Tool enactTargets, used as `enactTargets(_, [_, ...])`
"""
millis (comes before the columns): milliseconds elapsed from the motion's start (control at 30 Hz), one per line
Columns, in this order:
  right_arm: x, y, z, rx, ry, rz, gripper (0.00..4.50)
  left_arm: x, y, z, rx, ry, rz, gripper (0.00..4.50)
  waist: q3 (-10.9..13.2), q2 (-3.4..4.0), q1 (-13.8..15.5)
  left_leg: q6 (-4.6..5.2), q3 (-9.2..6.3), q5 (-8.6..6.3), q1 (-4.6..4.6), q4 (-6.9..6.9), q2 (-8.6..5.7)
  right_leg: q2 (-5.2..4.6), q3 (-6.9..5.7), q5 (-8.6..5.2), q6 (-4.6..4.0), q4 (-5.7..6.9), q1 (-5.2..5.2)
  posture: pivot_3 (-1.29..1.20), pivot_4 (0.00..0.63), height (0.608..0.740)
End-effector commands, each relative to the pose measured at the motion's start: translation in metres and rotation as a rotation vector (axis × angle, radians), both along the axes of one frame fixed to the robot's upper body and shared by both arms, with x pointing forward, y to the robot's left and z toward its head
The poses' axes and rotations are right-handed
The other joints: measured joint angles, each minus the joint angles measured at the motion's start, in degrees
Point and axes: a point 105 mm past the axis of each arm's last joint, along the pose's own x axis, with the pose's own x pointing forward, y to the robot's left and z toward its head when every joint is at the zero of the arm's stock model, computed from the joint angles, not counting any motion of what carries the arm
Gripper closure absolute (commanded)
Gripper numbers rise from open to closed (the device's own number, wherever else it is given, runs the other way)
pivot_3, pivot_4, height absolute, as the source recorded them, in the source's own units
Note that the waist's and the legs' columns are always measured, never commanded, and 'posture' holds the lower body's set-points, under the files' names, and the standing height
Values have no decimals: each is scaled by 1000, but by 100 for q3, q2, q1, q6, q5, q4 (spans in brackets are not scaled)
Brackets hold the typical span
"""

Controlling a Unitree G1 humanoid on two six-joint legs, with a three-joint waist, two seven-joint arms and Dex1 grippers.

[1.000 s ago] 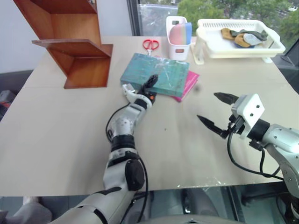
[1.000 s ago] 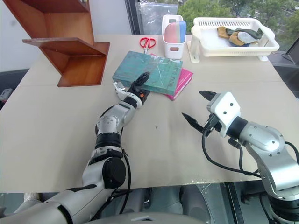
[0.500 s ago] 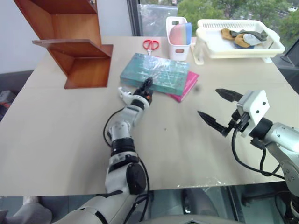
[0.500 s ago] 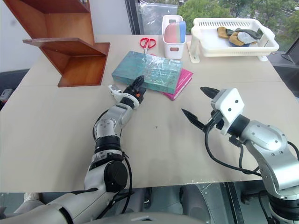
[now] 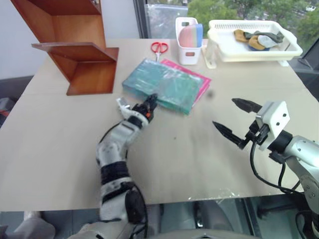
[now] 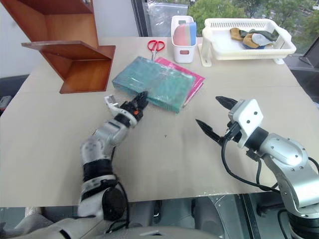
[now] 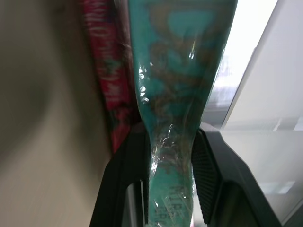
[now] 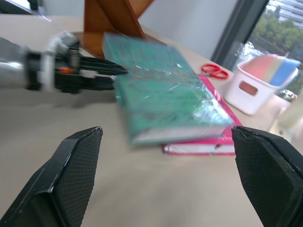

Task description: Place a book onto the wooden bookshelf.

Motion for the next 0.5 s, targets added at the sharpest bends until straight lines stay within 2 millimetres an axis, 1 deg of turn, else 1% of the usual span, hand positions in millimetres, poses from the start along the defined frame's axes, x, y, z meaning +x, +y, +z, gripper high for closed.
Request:
enactTargets(33, [-2, -1, 11, 25, -56, 1, 0, -28, -35, 59, 364, -412, -169, 3693, -1, 2, 67, 2, -4, -1, 2, 2, -4, -4, -7, 1, -1, 0, 5, 0, 150, 740])
enactTargets(67, [-3, -5, 12, 45, -45, -4, 0, -31, -39, 69, 564, -581, -180, 3693, -1, 1, 106, 4, -4, -2, 2, 9, -10, -8, -8, 0, -1, 4, 6, 0, 150, 740])
enactTargets(100, [-5, -9, 15, 69, -38, -9, 0, -32, -39, 84, 757, -764, -178, 3693, -1, 8, 143, 14, -6, -9, 2, 11, -10, -8, -10, 1, -3, 4, 7, 0, 150, 740])
enactTargets(167, [-7, -14, 18, 92, -33, -14, 0, -34, -37, 101, 984, -995, -197, 3693, -4, 19, 151, 12, -3, -8, 3, 12, -18, -12, -9, 1, -6, -3, 8, 0, 150, 740])
enactTargets(200, [-7, -17, 21, 100, -37, -16, 0, -35, -34, 113, 1153, -1152, -211, 3693, -4, 18, 145, 13, 3, -8, 3, 11, -19, -17, -6, 2, -9, -9, 10, 0, 150, 740])
enactTargets(233, [-7, -19, 24, 104, -45, -22, 0, -33, -28, 127, 1329, -1280, -222, 3693, -2, 17, 143, 14, 4, -8, 2, 10, -17, -16, -4, 3, -11, -12, 9, 0, 150, 740])
enactTargets(300, [-4, -21, 29, 111, -66, -28, 0, -21, -7, 154, 1688, -1418, -212, 3693, 6, 20, 134, 15, 3, -8, -1, 7, -16, -15, -4, 2, -13, -13, 4, 0, 150, 740])
enactTargets(333, [-2, -20, 31, 120, -71, -25, 0, -12, 5, 169, 1818, -1415, -185, 3693, 9, 26, 115, 15, 3, -8, -3, 6, -10, -8, -5, 2, -14, -15, 1, 0, 150, 740])
enactTargets(367, [0, -17, 32, 126, -77, -19, 0, -2, 22, 184, 1956, -1370, -144, 3693, 10, 27, 105, 17, 7, -9, 0, 0, -5, -4, 0, 2, -14, -19, 1, 0, 150, 740])
enactTargets(400, [2, -14, 32, 131, -81, -13, 0, 5, 37, 195, 2066, -1328, -120, 3693, 11, 28, 105, 18, 7, -9, -1, -3, -5, -2, 1, 2, -13, -22, 0, 0, 150, 740])
enactTargets(433, [3, -12, 33, 134, -84, -9, 0, 10, 46, 201, 2127, -1299, -109, 3693, 12, 33, 94, 19, 7, -9, -4, -4, -1, 3, 1, 1, -12, -23, -2, 0, 150, 740])
enactTargets(467, [6, -7, 33, 144, -86, 6, 0, 14, 58, 216, 2209, -1258, -64, 3693, 12, 41, 92, 21, 9, -10, -4, -8, 0, 5, 2, 1, -11, -32, -2, 0, 150, 740])
enactTargets(500, [9, -3, 33, 155, -87, 21, 0, 16, 69, 227, 2267, -1211, -43, 3693, 14, 38, 91, 25, 13, -13, -4, -8, -1, 5, 5, -1, -9, -31, -2, 0, 150, 740])
